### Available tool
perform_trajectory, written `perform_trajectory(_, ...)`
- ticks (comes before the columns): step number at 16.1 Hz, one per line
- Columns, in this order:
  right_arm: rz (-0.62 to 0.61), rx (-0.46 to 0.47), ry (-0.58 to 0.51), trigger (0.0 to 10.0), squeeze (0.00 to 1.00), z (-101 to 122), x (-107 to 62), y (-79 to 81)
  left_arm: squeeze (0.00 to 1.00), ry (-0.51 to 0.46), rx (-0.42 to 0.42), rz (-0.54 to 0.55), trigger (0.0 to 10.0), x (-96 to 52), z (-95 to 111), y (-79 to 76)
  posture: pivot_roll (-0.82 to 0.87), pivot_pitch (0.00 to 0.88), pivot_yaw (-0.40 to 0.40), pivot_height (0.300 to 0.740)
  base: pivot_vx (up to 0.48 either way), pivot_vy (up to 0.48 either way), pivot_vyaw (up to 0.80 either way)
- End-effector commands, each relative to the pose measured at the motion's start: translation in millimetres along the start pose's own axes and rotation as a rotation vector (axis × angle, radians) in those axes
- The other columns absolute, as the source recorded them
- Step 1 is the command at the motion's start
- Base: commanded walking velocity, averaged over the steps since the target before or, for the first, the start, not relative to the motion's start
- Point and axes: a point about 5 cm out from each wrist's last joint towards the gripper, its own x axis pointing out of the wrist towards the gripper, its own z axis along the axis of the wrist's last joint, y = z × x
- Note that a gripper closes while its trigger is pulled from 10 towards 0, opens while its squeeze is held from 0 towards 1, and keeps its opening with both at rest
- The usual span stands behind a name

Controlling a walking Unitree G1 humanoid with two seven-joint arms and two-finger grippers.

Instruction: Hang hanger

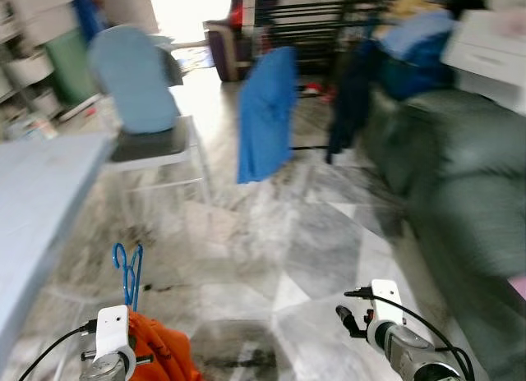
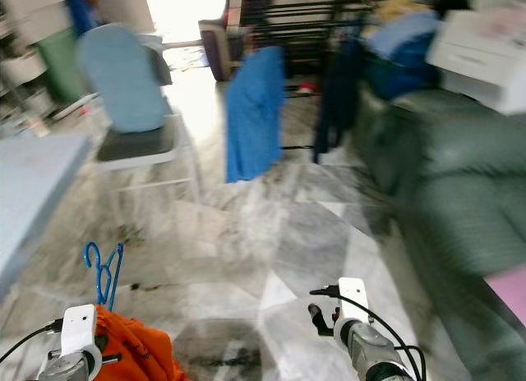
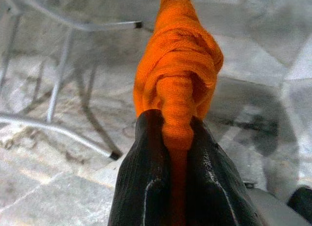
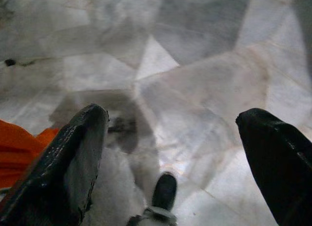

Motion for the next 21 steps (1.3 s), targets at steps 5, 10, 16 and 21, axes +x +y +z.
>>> perform_trajectory(5,0.005,-0.003,-0.01,10.0,0.0,5,2.0,4.7,0.0,-0.013,-0.011,0.033,10.0,0.8,7,7.1,-0.03,0.0,0.056,0.74,0.0,-0.097,0.0)
perform_trajectory(10,0.003,-0.004,-0.019,10.0,0.0,9,2.7,5.6,0.0,-0.024,-0.047,0.049,10.0,1.1,10,8.4,-0.03,0.0,0.052,0.74,0.0,0.0,0.0)
perform_trajectory(16,0.017,-0.063,-0.028,10.0,0.0,15,3.2,6.3,0.0,-0.014,-0.122,0.069,10.0,0.8,6,7.0,-0.03,0.0,0.032,0.74,0.0,0.0,0.0)
perform_trajectory(21,0.013,-0.068,-0.04,10.0,0.0,19,3.6,5.6,0.0,-0.016,-0.123,0.068,10.0,0.6,6,7.1,-0.03,0.0,0.032,0.74,0.185,0.0,0.26)
